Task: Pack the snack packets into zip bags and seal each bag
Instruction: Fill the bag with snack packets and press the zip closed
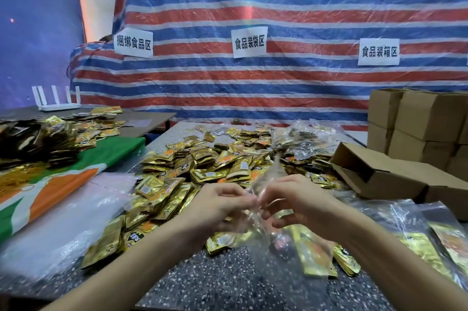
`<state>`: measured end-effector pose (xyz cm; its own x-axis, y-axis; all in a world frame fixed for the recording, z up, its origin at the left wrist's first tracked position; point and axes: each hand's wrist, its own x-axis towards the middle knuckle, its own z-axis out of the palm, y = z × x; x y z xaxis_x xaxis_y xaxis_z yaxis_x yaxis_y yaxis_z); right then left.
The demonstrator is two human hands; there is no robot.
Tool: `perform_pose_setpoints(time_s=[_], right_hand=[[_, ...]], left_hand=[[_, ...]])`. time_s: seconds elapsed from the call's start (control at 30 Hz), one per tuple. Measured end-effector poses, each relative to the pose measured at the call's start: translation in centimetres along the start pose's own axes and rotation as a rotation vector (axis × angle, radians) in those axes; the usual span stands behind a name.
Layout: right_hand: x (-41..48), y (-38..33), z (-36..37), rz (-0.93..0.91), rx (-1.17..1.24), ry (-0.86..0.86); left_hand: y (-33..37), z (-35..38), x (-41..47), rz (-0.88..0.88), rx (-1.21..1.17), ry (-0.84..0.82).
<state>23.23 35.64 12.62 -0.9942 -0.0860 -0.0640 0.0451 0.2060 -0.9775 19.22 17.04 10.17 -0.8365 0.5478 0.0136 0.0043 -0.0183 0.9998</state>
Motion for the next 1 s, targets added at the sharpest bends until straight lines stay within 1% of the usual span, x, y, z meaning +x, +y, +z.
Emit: perform_pose_setpoints(time_s=[0.07, 0.13, 0.2, 0.23, 0.3, 0.37, 0.43, 0.47, 0.6, 0.67, 0.8, 0.93, 1.0], right_hand=[[0.0, 0.1, -0.2, 0.02, 0.017, 0.093], [0.0, 0.2, -0.7, 0.028, 0.022, 0.214], [0.0, 0.3, -1.6, 0.04, -0.023, 0.338], [0.1, 0.5, -1.9, 0.047, -0.073, 0.387], [0.4, 0.9, -2.3, 0.061, -0.152, 0.442], [0.8, 1.2, -2.2, 0.071, -0.16, 0.47], [1.1, 1.4, -2.1, 0.052, -0.189, 0.473], [1.2, 1.5, -2.0, 0.038, -0.217, 0.462], [1.8, 1.4, -0.8, 0.017, -0.204, 0.371], [2.1, 0.9, 0.2, 0.006, -0.218, 0.363], [2.7, 0.3, 1.0, 0.019, -0.36, 0.363], [2.7, -0.4, 1.0, 0.05, -0.341, 0.315], [3.1, -0.4, 0.8, 0.048, -0.31, 0.309]], left_hand=[[0.0, -0.6, 0.5, -0.079, -0.079, 0.057], [-0.1, -1.7, 1.0, -0.096, -0.051, 0.204], [-0.1, -3.1, 1.4, -0.097, 0.018, 0.35], [0.0, -3.7, 1.5, -0.091, 0.059, 0.396], [0.1, -4.1, 1.6, -0.047, 0.173, 0.447], [0.2, -3.7, 1.7, 0.045, 0.355, 0.502], [0.5, -3.1, 1.6, 0.138, 0.538, 0.53], [0.7, -2.8, 1.5, 0.154, 0.58, 0.512], [1.6, -1.5, 1.3, 0.124, 0.541, 0.372], [1.9, -0.6, 1.4, 0.144, 0.485, 0.34], [2.3, 0.0, 1.7, 0.202, 0.545, 0.379], [2.2, -0.6, 1.7, 0.283, 0.67, 0.507], [1.8, -0.7, 1.6, 0.274, 0.659, 0.493]])
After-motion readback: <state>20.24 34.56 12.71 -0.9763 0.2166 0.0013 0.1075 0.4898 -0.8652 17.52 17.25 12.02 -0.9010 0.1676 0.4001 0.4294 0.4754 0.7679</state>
